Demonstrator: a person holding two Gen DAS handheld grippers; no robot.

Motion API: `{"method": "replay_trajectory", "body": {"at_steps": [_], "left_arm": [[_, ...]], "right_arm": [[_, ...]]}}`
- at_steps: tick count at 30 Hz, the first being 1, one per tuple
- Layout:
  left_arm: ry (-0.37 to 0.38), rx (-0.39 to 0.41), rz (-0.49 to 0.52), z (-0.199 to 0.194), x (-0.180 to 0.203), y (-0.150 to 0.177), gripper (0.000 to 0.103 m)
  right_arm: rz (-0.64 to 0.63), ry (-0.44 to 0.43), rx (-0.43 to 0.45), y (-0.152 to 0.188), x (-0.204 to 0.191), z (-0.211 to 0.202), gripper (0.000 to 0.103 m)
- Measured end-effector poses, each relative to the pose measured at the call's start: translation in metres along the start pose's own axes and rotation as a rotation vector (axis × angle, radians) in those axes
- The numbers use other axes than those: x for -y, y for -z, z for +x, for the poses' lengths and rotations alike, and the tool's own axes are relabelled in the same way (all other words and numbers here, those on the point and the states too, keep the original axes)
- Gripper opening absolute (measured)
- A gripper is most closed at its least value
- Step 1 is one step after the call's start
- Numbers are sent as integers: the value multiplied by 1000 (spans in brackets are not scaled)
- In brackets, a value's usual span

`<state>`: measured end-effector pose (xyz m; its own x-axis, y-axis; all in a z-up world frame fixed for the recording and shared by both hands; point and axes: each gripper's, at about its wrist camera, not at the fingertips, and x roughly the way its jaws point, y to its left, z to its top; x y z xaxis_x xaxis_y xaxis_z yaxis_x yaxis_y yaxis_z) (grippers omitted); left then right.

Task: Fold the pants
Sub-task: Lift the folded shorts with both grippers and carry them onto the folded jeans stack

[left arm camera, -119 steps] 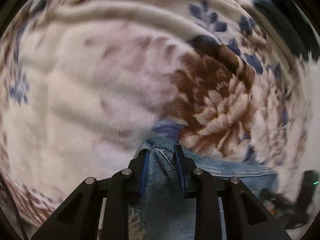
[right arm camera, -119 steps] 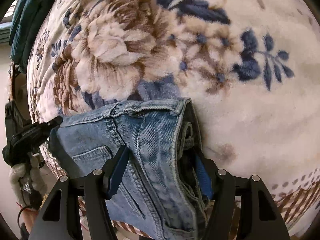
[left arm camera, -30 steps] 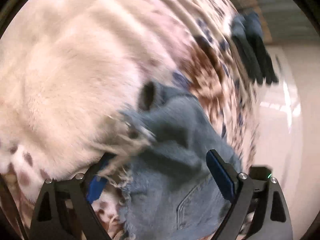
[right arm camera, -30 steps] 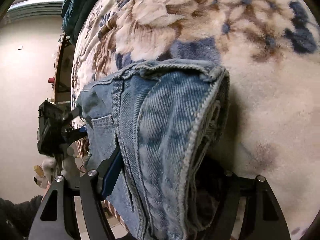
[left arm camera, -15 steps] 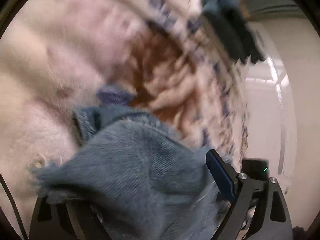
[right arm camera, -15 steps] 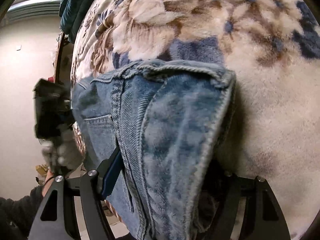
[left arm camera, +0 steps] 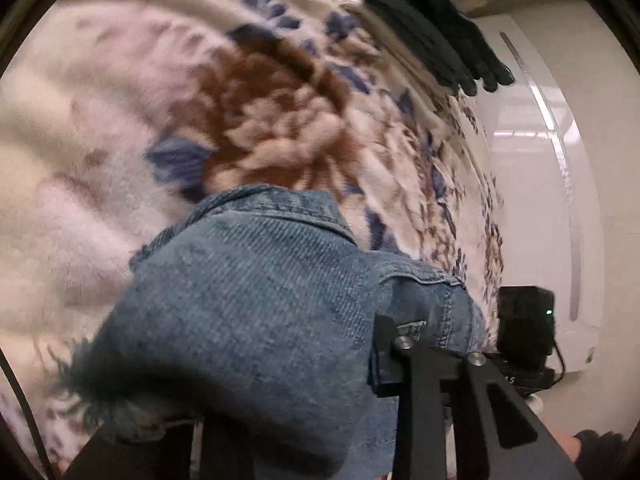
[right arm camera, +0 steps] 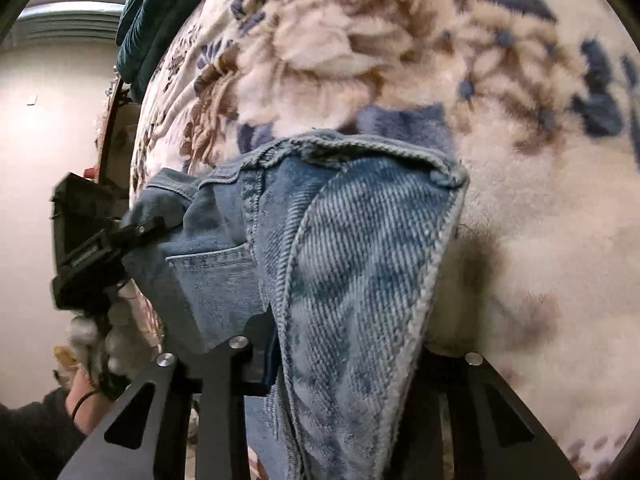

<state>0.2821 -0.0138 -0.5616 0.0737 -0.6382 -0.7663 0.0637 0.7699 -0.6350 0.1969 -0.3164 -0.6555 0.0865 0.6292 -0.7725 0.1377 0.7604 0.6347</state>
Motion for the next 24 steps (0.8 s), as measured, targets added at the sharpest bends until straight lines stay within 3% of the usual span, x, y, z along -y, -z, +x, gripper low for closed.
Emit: {"method": "replay_trajectory", "body": {"at_steps": [9,13,18,24], "left_arm": [[75,66,46,-66,48,-15,27],[92,103,108,-105,95,-50,27],[84,143,191,-136,160,-117,27],[107,180,222,-135,234,-240,27]], "right_arm": [[4,-49,171,1,-42,-64,30],[-8,-86,254,-15,-69,-104,29],[-42,-132,335,-72,-105,-164,29],[-64,-145,403,-193,-120,-234,29]]}}
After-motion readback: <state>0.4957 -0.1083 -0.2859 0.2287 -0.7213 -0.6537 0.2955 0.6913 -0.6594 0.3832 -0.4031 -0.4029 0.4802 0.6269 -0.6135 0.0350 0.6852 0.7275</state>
